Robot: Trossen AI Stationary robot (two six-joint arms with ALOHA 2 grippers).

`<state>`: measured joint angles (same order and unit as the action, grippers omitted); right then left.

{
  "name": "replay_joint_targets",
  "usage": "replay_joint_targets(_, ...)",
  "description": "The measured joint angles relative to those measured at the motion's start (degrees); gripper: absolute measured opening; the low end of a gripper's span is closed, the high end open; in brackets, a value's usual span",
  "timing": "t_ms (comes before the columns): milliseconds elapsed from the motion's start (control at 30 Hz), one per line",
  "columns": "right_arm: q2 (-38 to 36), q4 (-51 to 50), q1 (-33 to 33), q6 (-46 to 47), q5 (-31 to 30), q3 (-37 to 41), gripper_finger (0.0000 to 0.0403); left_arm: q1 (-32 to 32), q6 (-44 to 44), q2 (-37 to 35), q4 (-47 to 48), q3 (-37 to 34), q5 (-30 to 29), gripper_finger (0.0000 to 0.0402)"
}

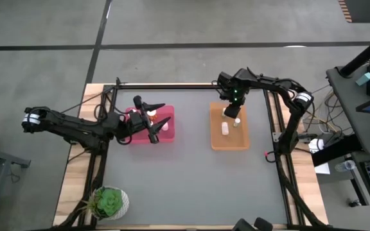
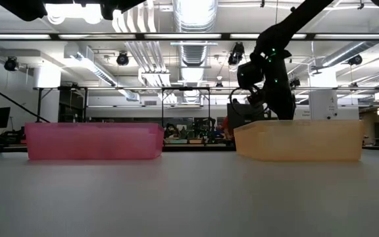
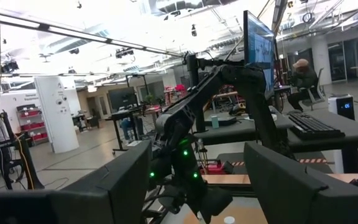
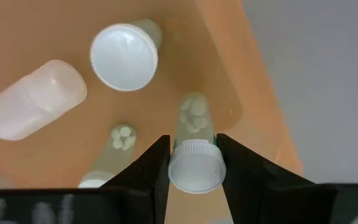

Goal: Pick and place medicine bottles into bin by pill shape (circle, oval)
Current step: Put the blue pill into the orange bin

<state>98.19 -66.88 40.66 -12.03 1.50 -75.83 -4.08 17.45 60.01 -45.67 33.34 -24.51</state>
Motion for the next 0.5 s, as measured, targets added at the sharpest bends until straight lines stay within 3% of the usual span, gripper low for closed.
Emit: replay_joint_targets(500, 0.0, 3.0, 0.0, 0.0, 0.0, 1.8, 0.0125, 0.0, 0.0, 0.0, -0.1, 0.0, 0.0, 0.0240)
